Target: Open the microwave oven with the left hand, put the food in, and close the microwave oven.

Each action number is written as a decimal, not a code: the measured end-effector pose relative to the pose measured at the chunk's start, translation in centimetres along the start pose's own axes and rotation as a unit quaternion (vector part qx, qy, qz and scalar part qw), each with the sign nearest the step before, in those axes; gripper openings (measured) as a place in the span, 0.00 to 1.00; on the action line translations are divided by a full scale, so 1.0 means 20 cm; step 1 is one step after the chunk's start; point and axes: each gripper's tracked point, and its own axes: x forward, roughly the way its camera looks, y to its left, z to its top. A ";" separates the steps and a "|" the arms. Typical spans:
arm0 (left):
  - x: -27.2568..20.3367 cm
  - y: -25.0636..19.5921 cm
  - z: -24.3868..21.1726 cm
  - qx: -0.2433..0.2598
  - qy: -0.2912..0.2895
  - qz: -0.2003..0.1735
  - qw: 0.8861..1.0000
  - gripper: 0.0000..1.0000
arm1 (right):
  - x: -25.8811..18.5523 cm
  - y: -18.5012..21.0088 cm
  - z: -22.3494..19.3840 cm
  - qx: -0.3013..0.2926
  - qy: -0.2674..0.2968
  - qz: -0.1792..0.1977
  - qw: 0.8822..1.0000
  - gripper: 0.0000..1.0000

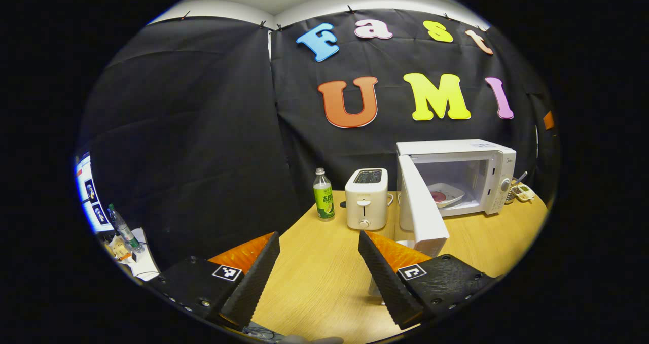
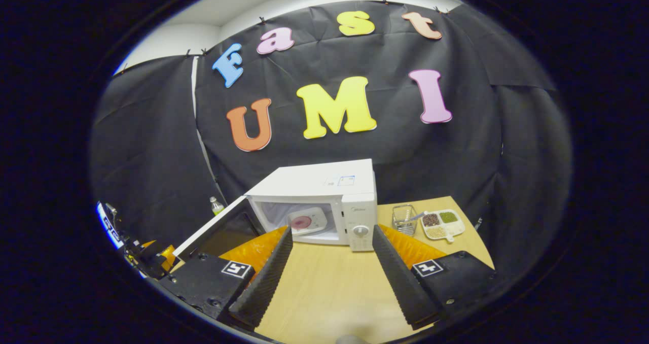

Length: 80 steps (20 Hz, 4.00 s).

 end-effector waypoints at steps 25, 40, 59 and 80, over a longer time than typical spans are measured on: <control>0.05 -0.81 -0.11 0.012 -0.004 -0.181 0.983 0.00 | -0.23 -0.23 0.02 0.048 0.003 -0.054 0.997 1.00; 0.13 -1.74 0.10 0.033 -0.040 -0.311 0.949 0.00 | -0.26 -0.60 0.04 0.063 0.006 -0.115 0.991 1.00; 0.45 -2.17 0.14 0.037 -0.027 -0.323 0.945 0.00 | -0.16 -0.81 0.04 0.072 0.017 -0.145 0.987 1.00; 0.64 -2.31 0.18 0.014 -0.011 -0.305 0.952 0.00 | -0.11 -0.88 0.00 0.082 0.028 -0.144 0.986 1.00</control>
